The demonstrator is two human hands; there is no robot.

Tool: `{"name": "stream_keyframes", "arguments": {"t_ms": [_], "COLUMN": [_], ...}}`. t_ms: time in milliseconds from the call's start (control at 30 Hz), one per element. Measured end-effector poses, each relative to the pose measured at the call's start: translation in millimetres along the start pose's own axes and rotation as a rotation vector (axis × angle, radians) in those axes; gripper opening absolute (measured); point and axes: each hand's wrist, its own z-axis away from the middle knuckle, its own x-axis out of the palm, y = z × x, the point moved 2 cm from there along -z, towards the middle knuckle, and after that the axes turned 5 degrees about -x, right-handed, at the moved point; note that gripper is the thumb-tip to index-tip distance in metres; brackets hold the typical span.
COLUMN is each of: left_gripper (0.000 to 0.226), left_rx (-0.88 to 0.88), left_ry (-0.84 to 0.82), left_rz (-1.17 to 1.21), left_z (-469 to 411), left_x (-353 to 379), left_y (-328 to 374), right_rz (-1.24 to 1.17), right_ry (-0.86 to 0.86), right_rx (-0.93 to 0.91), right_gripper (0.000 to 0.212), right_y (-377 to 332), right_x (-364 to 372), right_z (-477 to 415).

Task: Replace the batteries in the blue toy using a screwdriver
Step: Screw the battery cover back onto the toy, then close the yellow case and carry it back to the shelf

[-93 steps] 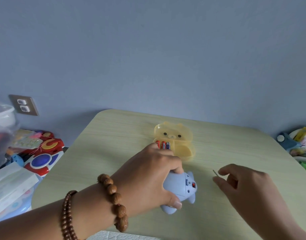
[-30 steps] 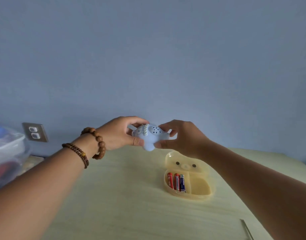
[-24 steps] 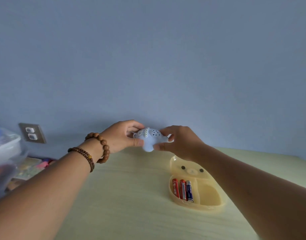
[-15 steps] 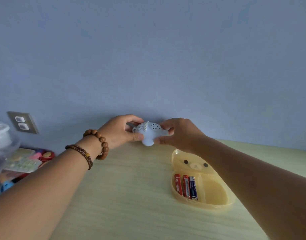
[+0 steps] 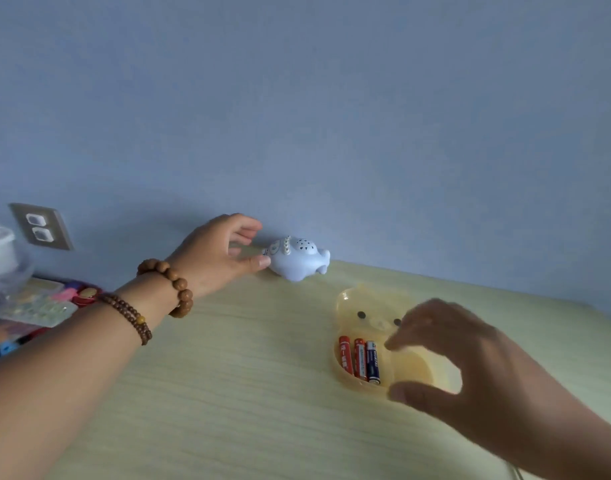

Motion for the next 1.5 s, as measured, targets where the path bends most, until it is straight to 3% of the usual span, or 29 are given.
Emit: {"name": "stream_keyframes", "arguments": {"t_ms": [67, 167, 333, 467, 533, 933, 1133, 1233, 1367, 1500], "left_gripper": [0.034, 0.02, 0.034, 0.069, 0.075, 0.042, 0.03, 0.029, 0.031, 0.037], "left_rx": [0.046, 0.081, 0.016, -0.034, -0.038, -0.04, 0.04, 0.043, 0.093, 0.198], "left_ry": [0.19, 0.146, -0.177, -0.278, -0.285, -0.215, -0.261, -0.419, -0.575, -0.556], "left_rz": [-0.032, 0.008, -0.005, -0.067, -0.066, 0.138, 0.211, 0.274, 0.238, 0.1], "left_z": [19, 54, 112, 147, 158, 167, 174, 178, 186, 188], "left_x": [-4, 4, 28, 38, 39, 30, 22, 19, 20, 24], "left_y": [19, 50, 73, 73, 75, 99, 105, 100, 95, 94], "right_rz": [0.082, 0.093, 0.026, 0.02, 0.021, -0.05, -0.086, -0.184, -0.406, -0.488], "right_ry": [0.027, 0.138, 0.171, 0.253, 0.294, 0.315, 0.361, 0.419, 0.499, 0.246], "right_rx": [-0.019, -0.088, -0.139, -0.234, -0.27, -0.261, -0.132, -0.019, 0.099, 0.138], "right_gripper": [0.048, 0.037, 0.019, 0.012, 0.012, 0.011, 0.01, 0.026, 0.066, 0.1], "right_y": [-3, -7, -24, -43, -52, -64, -69, -67, -56, -51], "right_x": [11, 21, 24, 29, 32, 34, 31, 26, 16, 12], "right_z": [25, 38, 61, 88, 100, 110, 118, 123, 119, 110]}}
